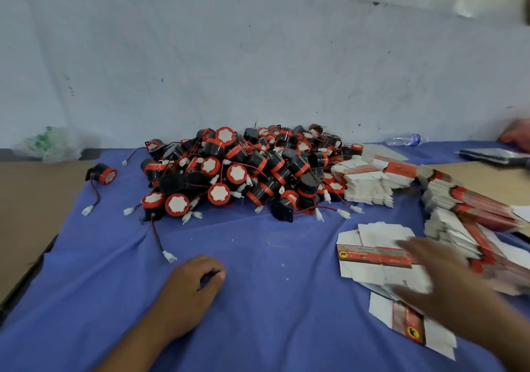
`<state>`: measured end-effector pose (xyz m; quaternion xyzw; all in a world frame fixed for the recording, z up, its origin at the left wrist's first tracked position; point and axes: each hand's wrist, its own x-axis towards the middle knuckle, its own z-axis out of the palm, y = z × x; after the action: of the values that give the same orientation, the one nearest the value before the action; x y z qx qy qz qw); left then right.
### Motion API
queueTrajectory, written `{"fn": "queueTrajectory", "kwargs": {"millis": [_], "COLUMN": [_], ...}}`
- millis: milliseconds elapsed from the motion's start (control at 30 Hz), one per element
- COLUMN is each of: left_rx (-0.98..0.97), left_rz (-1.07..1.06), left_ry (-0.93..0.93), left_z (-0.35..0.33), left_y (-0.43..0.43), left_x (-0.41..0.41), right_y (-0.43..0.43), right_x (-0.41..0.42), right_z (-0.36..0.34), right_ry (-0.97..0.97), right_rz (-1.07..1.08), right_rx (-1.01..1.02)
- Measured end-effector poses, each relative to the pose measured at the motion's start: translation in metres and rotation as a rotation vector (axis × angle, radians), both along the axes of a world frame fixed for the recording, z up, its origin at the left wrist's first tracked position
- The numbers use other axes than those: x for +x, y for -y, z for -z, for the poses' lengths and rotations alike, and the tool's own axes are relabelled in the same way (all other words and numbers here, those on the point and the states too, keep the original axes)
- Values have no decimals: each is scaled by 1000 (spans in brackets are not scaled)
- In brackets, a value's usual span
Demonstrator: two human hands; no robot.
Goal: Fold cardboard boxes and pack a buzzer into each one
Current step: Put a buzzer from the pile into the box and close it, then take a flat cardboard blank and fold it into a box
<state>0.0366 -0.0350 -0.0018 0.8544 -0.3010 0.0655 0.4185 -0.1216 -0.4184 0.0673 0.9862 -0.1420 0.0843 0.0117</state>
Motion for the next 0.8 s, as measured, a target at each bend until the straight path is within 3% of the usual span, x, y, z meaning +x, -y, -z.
{"fn": "queueTrajectory", "kwargs": {"millis": [100, 167, 333, 433, 533, 567, 633, 700, 800], "left_rx": [-4, -1, -12, -18, -93, -166, -358, -570, -674], "left_rz": [21, 26, 28, 25, 5, -25, -70, -64, 38], "left_ry": [-31, -45, -36, -38, -26, -23, -104, -300, -464], "left_z": [-1, 0, 0, 0, -3, -4, -12, -20, -14], "left_y": [0, -2, -3, -2, 1, 2, 6, 12, 5], "left_x": [-1, 0, 3, 1, -5, -6, -9, -13, -12], "right_y": [-40, -44, -56, -56, -69, -88, -137, -184, -229], "right_x": [49, 67, 68, 61, 59, 61, 72, 89, 107], "right_z": [18, 15, 18, 6, -14, -22, -30, -17, 13], "right_ry": [-341, -292, -236, 62, 558, 744, 874, 777, 440], "right_rz": [4, 15, -47, 73, 45, -19, -303, -561, -820], "right_rx": [-14, 9, -319, -369, -195, -116, -87, 32, 444]}}
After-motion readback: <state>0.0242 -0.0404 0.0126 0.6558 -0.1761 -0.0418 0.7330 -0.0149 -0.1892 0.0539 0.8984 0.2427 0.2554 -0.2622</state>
